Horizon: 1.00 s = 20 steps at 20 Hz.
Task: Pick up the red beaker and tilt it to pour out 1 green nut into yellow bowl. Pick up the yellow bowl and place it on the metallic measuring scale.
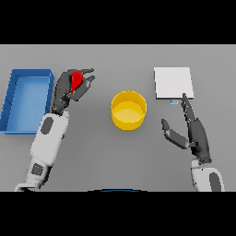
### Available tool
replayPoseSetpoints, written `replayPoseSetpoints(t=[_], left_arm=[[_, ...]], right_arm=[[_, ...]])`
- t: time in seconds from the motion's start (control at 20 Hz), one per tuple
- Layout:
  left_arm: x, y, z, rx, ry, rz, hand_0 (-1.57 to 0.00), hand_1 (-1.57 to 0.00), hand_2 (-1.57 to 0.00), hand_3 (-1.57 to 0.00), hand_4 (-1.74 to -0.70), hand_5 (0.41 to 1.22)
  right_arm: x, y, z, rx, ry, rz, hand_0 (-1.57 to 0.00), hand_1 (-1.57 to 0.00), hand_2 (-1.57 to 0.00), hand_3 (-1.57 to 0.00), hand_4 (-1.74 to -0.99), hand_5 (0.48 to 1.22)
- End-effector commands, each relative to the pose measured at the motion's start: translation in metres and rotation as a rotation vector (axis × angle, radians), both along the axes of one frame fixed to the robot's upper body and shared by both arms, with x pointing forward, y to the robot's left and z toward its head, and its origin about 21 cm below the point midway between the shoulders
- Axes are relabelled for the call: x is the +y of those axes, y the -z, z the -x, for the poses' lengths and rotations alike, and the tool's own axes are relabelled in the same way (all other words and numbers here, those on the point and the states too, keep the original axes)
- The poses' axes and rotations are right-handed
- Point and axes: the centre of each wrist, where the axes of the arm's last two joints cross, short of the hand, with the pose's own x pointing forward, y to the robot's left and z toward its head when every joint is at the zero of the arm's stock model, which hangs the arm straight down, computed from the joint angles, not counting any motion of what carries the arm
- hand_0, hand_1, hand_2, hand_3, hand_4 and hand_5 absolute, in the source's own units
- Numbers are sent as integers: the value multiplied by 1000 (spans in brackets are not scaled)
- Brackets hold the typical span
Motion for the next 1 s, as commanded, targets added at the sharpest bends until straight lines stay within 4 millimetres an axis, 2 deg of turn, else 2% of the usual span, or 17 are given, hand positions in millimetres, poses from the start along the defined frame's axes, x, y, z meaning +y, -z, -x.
replayPoseSetpoints(t=[0.0,0.15,0.4,0.55,0.7,0.95], left_arm=[[-3,-7,0,-3,19,-57,-1555,-1555,-1556,-1555,-1725,1107],[-8,-28,-1,-14,121,-290,-1563,-1563,-1563,-1563,-1733,1121],[-19,-35,0,-3,172,-404,-1563,-1563,-1563,-1563,-1733,1113],[-29,-44,-4,-49,217,-628,-1567,-1567,-1567,-1567,-1737,1112],[-45,-51,-8,-125,284,-899,-1569,-1569,-1569,-1569,-1739,1134],[-66,-63,-22,-209,387,-1231,-1570,-1570,-1570,-1570,-1740,1193]], right_arm=[[-1,-2,0,1,4,6,1,1,1,1,-1249,679],[5,-2,1,4,15,28,1,1,1,1,-1243,691],[3,-3,10,16,10,28,1,1,1,1,-1243,710],[2,-4,11,8,10,31,1,1,1,1,-1254,717],[2,-5,6,19,10,11,1,1,1,1,-1267,720],[3,-4,7,5,-6,5,1,1,1,1,-1264,717]])
